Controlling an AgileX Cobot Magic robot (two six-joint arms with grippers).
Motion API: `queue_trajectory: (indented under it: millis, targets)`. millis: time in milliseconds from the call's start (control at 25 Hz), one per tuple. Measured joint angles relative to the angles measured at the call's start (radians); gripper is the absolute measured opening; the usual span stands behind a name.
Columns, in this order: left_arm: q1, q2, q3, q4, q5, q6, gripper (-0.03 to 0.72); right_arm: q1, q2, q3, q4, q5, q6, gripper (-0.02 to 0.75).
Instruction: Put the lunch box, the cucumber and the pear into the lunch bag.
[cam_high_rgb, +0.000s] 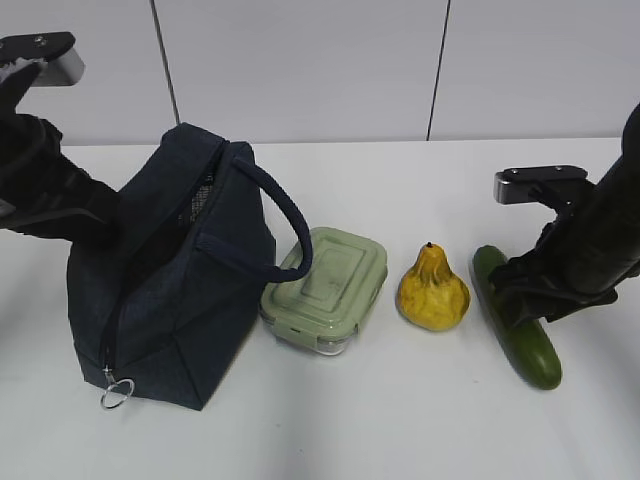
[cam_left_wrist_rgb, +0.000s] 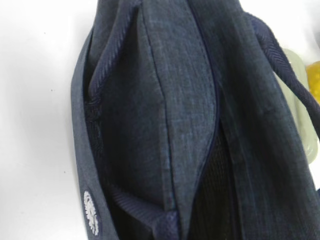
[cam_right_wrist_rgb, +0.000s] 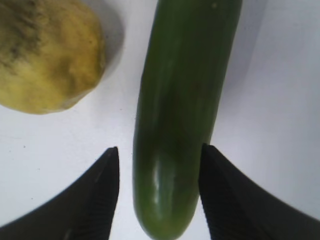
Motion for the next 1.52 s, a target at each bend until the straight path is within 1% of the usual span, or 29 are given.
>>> queue_trajectory:
  millis: [280,720,800,960,1040,1080,1120,1160,1240,1360,1520]
  targets:
    - [0.000,0.000,0.000,0.001,-0.003,0.000,-0.005,0.000,0.063,-0.005,-0.008,-0.002,0.008,0.405]
    - [0.000,0.000,0.000,0.001,-0.004,0.000,-0.006,0.000,0.085,-0.022,-0.012,-0.004,0.008,0.410]
    - [0.000,0.000,0.000,0.001,-0.004,0.000,-0.006,0.000,0.087,-0.022,-0.015,-0.004,0.008,0.424]
    - [0.000,0.000,0.000,0.001,-0.004,0.000,-0.006,0.000,0.112,-0.013,-0.028,-0.001,0.008,0.494]
    - [0.000,0.000,0.000,0.001,-0.004,0.000,-0.006,0.000,0.114,-0.013,-0.030,-0.001,0.008,0.506]
    - [0.000,0.000,0.000,0.001,-0.004,0.000,-0.006,0.000,0.114,-0.013,-0.030,-0.001,0.008,0.499]
    - [0.000,0.000,0.000,0.001,-0.004,0.000,-0.006,0.000,0.114,-0.013,-0.032,-0.001,0.008,0.470]
    - [0.000,0.000,0.000,0.001,-0.004,0.000,-0.006,0.000,0.114,-0.013,-0.033,-0.001,0.008,0.424]
    - [0.000,0.000,0.000,0.002,-0.004,0.000,-0.006,0.000,0.114,-0.013,-0.041,-0.001,0.008,0.380]
    - [0.000,0.000,0.000,0.004,-0.004,0.000,-0.006,0.000,0.095,-0.012,-0.061,-0.001,0.012,0.365]
    - [0.000,0.000,0.000,0.004,-0.004,0.000,-0.006,0.000,-0.018,-0.020,-0.079,0.012,0.036,0.365]
